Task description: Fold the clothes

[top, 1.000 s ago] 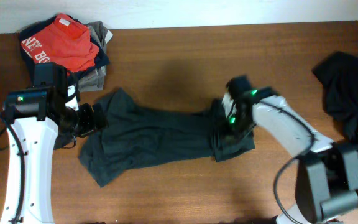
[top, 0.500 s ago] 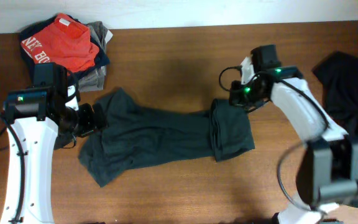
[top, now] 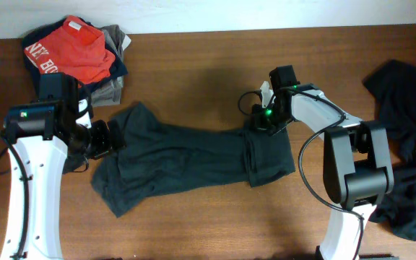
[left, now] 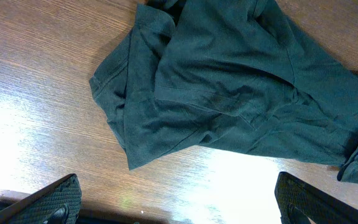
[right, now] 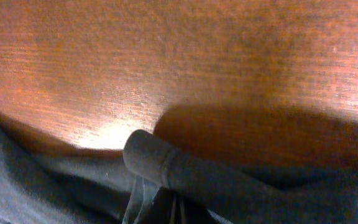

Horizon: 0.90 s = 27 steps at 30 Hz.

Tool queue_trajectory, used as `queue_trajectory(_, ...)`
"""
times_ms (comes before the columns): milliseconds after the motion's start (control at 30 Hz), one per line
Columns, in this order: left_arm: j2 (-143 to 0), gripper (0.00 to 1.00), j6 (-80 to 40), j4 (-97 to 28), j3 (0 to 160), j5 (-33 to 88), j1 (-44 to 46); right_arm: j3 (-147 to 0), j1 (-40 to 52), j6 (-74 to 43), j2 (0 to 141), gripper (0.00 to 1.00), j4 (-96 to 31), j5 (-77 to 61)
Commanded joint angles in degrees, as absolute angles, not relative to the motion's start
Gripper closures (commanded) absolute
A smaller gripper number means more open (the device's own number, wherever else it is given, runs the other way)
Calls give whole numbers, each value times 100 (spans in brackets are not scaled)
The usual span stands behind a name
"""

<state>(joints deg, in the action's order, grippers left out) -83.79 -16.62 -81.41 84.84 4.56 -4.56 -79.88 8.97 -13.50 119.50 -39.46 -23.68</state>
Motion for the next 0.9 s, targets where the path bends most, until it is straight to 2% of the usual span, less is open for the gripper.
queue_trajectory(0, -8355, 1, -1573, -8143, 8440, 515, -438, -8315, 773, -1352, 11524, 96, -4265, -2379)
queue_trajectory(133, -8355, 1, -1573, -8143, 8440, 513, -438, -8886, 495, -1168, 10840, 96, -5242, -2318)
queue_trajectory(167, -8355, 1, -1573, -8145, 8440, 513, -438, -9000, 419, -1074, 10683, 90, -5516, -2272)
queue_trajectory(233, -8355, 1, -1573, -8145, 8440, 515, -438, -9188, 215, -1002, 10333, 62, -6165, -1874)
queue_trajectory(267, -8355, 1, -1575, -8145, 8440, 515, -438, -9192, 148, -875, 10226, 33, -6337, -1765)
queue_trajectory(300, -8355, 1, -1575, -8145, 8440, 515, -438, -9192, 60, -718, 10125, 18, -6556, -1625)
queue_trajectory(333, -8355, 1, -1575, -8145, 8440, 517, -438, -9188, -32, -585, 10079, 11, -6812, -1472)
queue_trajectory(467, -8355, 1, -1575, -8145, 8440, 517, -438, -8895, -255, -252, 10101, 1, -7076, -1347)
queue_trajectory(567, -8355, 1, -1575, -8149, 8438, 519, -438, -8399, -349, -71, 10156, 1, -6772, -1393)
queue_trajectory(867, -8355, 1, -1573, -8228, 8429, 515, -438, -6359, -690, 62, 10175, 1, -4657, -2394)
